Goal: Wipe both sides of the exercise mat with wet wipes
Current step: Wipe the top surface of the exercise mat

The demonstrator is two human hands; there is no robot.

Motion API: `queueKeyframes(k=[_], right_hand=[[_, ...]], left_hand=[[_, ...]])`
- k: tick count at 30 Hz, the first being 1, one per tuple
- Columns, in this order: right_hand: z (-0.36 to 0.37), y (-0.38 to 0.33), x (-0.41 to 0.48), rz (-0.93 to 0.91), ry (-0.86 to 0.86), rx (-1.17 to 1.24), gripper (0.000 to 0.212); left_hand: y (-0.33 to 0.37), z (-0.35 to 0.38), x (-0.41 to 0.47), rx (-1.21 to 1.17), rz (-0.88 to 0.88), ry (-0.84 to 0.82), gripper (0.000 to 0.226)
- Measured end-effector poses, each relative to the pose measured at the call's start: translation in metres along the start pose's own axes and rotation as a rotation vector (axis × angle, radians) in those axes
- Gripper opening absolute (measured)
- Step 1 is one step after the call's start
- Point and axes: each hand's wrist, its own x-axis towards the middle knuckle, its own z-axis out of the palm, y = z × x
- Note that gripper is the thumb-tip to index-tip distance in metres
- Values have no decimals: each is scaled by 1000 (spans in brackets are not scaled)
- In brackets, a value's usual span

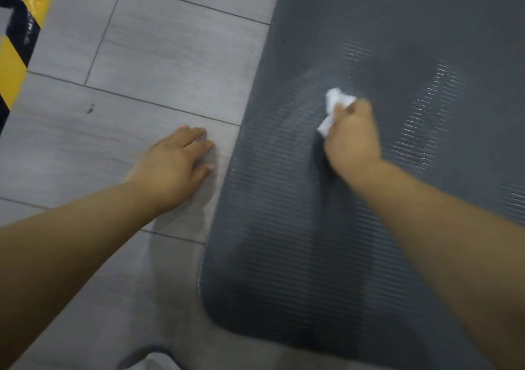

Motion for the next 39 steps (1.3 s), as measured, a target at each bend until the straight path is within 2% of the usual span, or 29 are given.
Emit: queueKeyframes(k=[2,3,4,6,7,8,9,11,12,13,14,15,17,18,20,22,23,25,27,29,30,31,32,33,36,38,39], right_hand=[[15,-26,-52,-351,-128,163,21],[21,-39,-84,-575,-254,220,19],[23,-48,-114,-813,-369,226,21],[29,-49,-141,-1074,-629,165,31],[27,-43,-136,-1071,-609,150,31],[24,-33,-124,-1036,-489,120,28],[23,-22,-110,-858,-379,164,23],[18,0,-72,-359,-143,206,12],[14,9,-56,-172,-48,183,11],[14,14,-45,-28,-11,108,22],[17,12,-43,31,-15,64,30],[21,4,-50,-3,-36,38,33],[29,-23,-85,-209,-139,125,25],[35,-34,-110,-394,-227,234,25],[34,-49,-158,-781,-497,205,31],[31,-46,-181,-978,-710,98,33],[30,-40,-182,-1009,-708,122,32],[21,-21,-167,-969,-574,174,25],[17,0,-137,-702,-400,156,25],[15,19,-106,-324,-177,-12,36],[15,21,-101,-154,-88,-18,37],[20,20,-104,-61,-37,13,33],[23,14,-114,-55,-28,81,23],[25,3,-132,-143,-62,125,15],[39,-16,-204,-705,-295,245,22],[35,-18,-228,-924,-482,168,27],[33,-11,-228,-953,-522,134,28]], left_hand=[[-1,4,-7,56,94,-13,55],[-2,7,-11,83,130,-44,57],[-2,9,-15,117,157,-66,57],[-2,14,-23,173,191,-95,55],[-3,15,-26,189,205,-101,53],[-4,16,-29,204,213,-104,52],[-5,15,-31,214,214,-107,52],[-7,14,-32,218,216,-112,54],[-7,13,-32,219,216,-114,54],[-6,12,-31,213,214,-122,54],[-3,9,-30,206,212,-113,51],[-1,7,-28,199,205,-95,46],[3,5,-25,184,177,-36,37],[4,4,-23,177,178,-18,36],[7,5,-22,162,205,-6,41],[12,9,-24,207,196,-54,51],[15,11,-25,249,166,-86,54],[20,14,-28,308,116,-124,56],[26,11,-29,308,90,-150,58],[29,9,-27,314,73,-189,61],[30,9,-26,320,64,-208,63],[32,9,-26,323,58,-217,64],[32,10,-26,328,57,-214,65],[32,13,-27,331,61,-208,65],[34,16,-31,314,81,-168,63],[36,16,-34,312,122,-129,59],[37,16,-35,315,154,-123,57]])
